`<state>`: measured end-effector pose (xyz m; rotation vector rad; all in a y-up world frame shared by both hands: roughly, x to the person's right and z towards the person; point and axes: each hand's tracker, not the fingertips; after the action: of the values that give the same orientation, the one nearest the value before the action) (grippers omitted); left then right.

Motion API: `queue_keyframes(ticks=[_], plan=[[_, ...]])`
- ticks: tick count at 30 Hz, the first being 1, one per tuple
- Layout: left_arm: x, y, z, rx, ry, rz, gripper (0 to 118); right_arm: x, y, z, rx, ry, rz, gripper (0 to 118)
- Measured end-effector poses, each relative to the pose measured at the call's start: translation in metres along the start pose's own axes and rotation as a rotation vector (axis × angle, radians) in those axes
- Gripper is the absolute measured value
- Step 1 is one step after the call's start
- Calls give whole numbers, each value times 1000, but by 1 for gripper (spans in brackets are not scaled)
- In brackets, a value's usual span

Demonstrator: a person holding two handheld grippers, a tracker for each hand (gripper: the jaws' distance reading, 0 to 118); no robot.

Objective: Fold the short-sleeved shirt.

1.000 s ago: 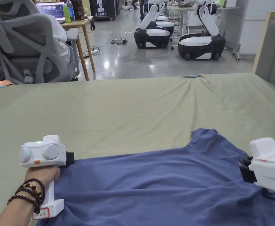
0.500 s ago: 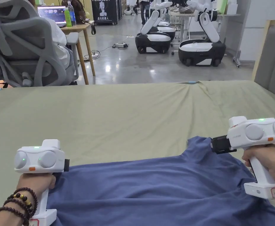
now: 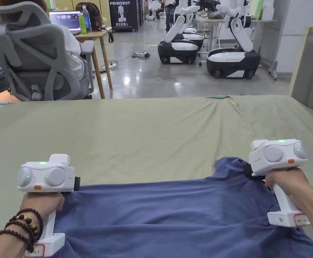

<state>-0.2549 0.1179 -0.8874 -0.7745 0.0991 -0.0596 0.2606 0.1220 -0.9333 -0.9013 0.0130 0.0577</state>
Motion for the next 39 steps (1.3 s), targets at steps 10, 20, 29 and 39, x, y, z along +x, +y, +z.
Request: queue_keyframes(ticks=[10, 20, 29, 39], plan=[[-33, -48, 133, 101, -28, 1, 0, 17, -79, 160, 164, 33, 8, 1], [-34, -155, 165, -32, -25, -72, 0, 8, -201, 195, 45, 65, 126, 1], [-25, -188, 146, -71, -31, -52, 1, 6, -245, 131, -74, 35, 123, 1], [-14, -168, 175, 24, -45, 0, 106, -17, -226, 193, 135, 74, 71, 114]])
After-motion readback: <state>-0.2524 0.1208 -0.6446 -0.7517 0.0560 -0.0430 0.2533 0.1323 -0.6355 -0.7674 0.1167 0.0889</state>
